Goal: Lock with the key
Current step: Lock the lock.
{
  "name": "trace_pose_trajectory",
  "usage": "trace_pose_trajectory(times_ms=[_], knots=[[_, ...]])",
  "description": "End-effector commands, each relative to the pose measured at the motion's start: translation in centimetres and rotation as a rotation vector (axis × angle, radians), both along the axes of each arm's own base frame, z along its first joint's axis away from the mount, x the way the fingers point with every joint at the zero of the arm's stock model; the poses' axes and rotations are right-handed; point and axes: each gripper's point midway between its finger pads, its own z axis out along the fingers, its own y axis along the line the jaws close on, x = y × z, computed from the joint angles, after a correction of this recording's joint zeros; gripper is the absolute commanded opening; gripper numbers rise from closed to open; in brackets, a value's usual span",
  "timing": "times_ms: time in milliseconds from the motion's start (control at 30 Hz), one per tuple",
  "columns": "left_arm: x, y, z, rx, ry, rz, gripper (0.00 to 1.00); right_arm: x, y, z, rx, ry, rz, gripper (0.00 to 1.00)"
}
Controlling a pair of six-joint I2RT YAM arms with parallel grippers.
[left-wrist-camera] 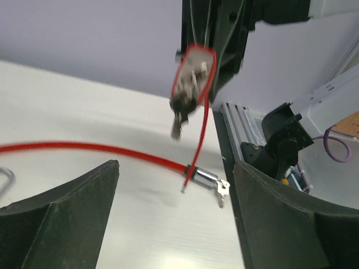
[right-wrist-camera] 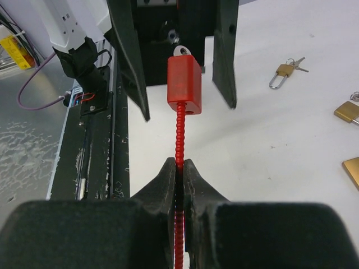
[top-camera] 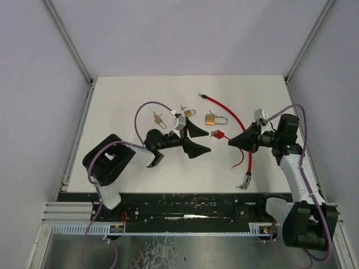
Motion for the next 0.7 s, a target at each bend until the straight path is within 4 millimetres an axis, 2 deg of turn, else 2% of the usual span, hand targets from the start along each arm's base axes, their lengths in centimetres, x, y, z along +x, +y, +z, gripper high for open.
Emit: trace_pose_trajectory(times_ms=[0,133,433,567,667], knots=[[-0.9,-0.2,1.3,-0.093,-0.019,0.105,0.83,-0.8,0.2,2.9,0.007,-0.129,0.05,0.0],[-0.9,-1.0,3.0,-0.148,0.012,0.119,0.84,-1.2,0.3,3.8,0.011,-0.172,0.068,0.0],[-2.5,0.1,10.8,-0.375,0.212,0.095,0.85,0.5,-0.2,7.7,-0.041,-0.192,-0.043,0.0],[-1.3,1.3,13.3,-0.524,0.395,0.138,0.86,2.3,-0.4,9.8,0.035,-0.117,-0.189,0.0],[-0.8,1.5,14.5,-0.597,0.506,0.117,0.86,2.1,0.1,11.6,0.125,-0.07,-0.208,0.0]])
